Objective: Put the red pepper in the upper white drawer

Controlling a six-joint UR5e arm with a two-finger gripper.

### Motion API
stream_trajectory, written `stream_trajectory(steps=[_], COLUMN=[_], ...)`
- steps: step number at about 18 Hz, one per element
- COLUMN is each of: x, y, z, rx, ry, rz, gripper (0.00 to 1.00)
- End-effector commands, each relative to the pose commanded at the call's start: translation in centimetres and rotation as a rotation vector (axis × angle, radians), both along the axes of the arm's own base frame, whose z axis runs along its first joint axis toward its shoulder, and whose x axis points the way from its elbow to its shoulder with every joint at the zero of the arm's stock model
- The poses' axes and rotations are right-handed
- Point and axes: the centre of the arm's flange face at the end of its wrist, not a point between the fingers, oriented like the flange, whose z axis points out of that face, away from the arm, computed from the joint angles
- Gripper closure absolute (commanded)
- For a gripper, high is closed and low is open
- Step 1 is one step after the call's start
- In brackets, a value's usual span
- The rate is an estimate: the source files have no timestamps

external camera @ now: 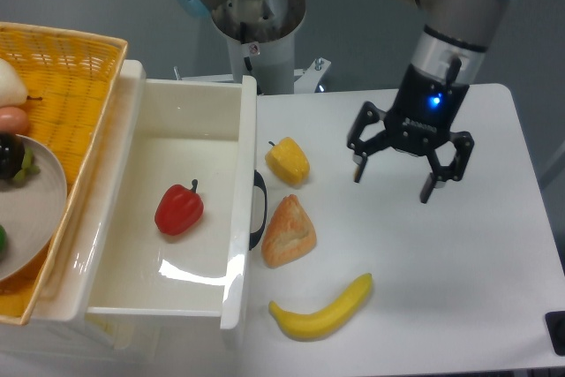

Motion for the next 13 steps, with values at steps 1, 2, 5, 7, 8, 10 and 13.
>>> stream_trajectory(steps=[1,2,5,7,8,10,13], x=[-0.3,-0.5,-0.2,-0.6,-1.0,-2.0,-2.8], y=[-0.3,-0.4,-1.5,-2.1,-2.5,-3.1,-3.4], z=[-0.6,-1.3,-5.3,-7.7,-8.4,-10.5,-12.9], rx=[-0.034,-0.069,-0.186,-0.259,-0.288,-0.347,-0.380], ry=[0.013,0.027,0.047,0.054,0.057,0.042,0.027], rz=[-0.012,-0.040,-0.176,-0.248,-0.266,-0.277,-0.336], gripper=[0.00,0.00,0.00,0.00,0.00,0.00,0.00])
